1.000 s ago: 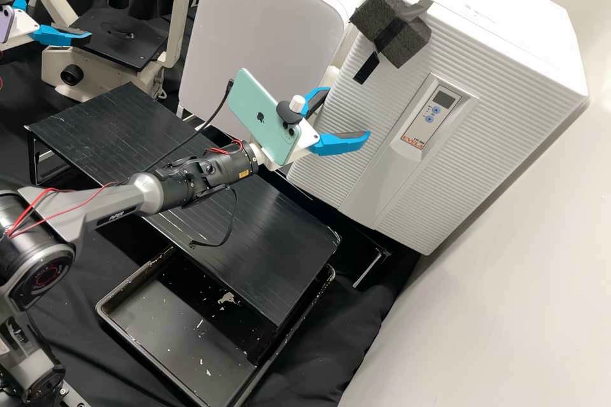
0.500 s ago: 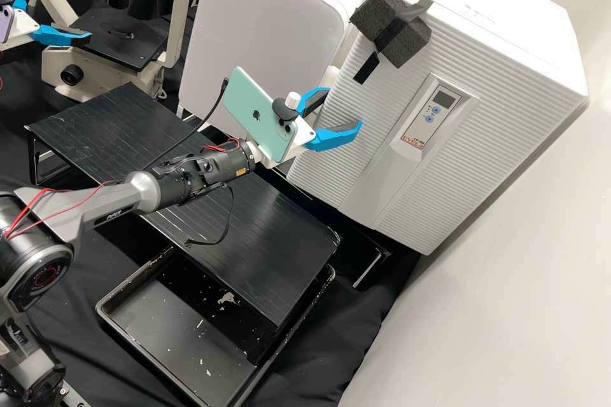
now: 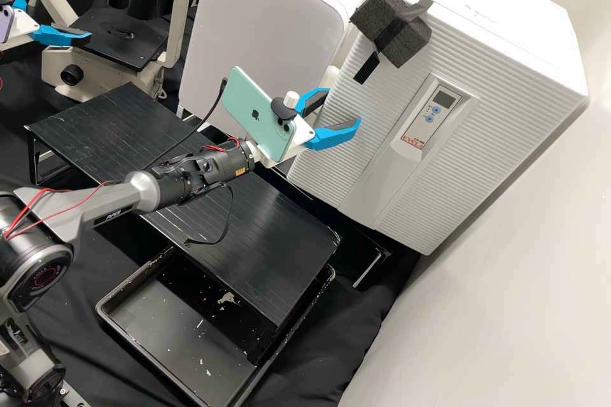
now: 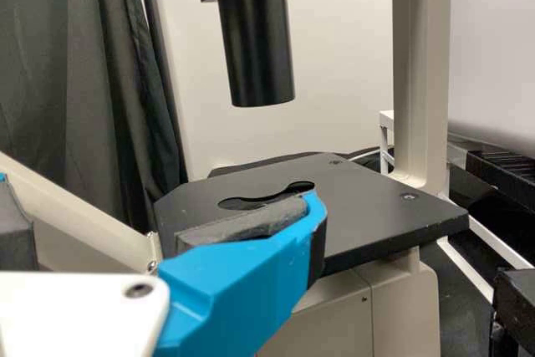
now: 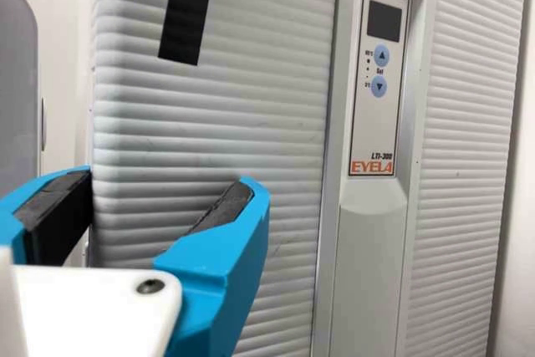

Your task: Open the incubator door

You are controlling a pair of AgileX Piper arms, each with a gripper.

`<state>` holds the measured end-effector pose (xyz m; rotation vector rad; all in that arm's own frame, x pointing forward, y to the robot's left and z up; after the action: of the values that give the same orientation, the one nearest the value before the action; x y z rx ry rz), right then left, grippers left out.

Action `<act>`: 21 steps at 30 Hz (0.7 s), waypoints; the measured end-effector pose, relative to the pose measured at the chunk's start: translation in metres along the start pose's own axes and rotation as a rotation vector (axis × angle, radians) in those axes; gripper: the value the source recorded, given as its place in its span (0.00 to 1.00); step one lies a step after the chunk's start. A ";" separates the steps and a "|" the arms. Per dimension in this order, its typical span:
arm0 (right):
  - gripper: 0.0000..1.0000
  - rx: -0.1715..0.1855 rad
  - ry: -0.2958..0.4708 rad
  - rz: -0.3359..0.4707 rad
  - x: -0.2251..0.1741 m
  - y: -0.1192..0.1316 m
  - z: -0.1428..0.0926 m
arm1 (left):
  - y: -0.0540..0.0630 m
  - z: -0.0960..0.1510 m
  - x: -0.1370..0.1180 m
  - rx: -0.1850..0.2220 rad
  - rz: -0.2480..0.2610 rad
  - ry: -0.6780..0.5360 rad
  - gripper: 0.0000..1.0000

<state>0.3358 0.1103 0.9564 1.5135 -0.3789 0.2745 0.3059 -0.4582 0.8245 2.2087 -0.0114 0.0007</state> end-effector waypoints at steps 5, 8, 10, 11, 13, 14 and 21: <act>0.00 -0.003 -0.001 -0.005 -0.004 0.003 0.001 | 0.000 0.000 0.000 0.000 0.000 0.000 1.00; 0.00 -0.010 0.004 -0.012 -0.007 0.005 0.004 | 0.000 0.000 0.000 0.000 0.000 0.000 1.00; 0.00 -0.017 0.007 -0.013 -0.010 0.008 0.006 | 0.000 0.000 0.000 0.000 0.000 0.000 1.00; 0.00 -0.019 0.008 -0.014 -0.012 0.010 0.007 | 0.000 0.000 0.000 0.000 0.000 0.000 1.00; 0.00 -0.015 0.012 -0.013 -0.015 0.014 0.008 | 0.000 0.000 0.000 0.000 0.000 0.000 1.00; 0.00 -0.014 0.012 -0.015 -0.017 0.015 0.009 | 0.000 0.000 0.000 0.000 0.000 0.000 1.00; 0.00 -0.019 0.011 -0.009 -0.034 0.022 0.013 | 0.000 0.000 0.000 0.000 0.000 0.000 1.00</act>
<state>0.2946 0.1005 0.9632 1.4940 -0.3649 0.2718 0.3059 -0.4582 0.8245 2.2087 -0.0114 0.0007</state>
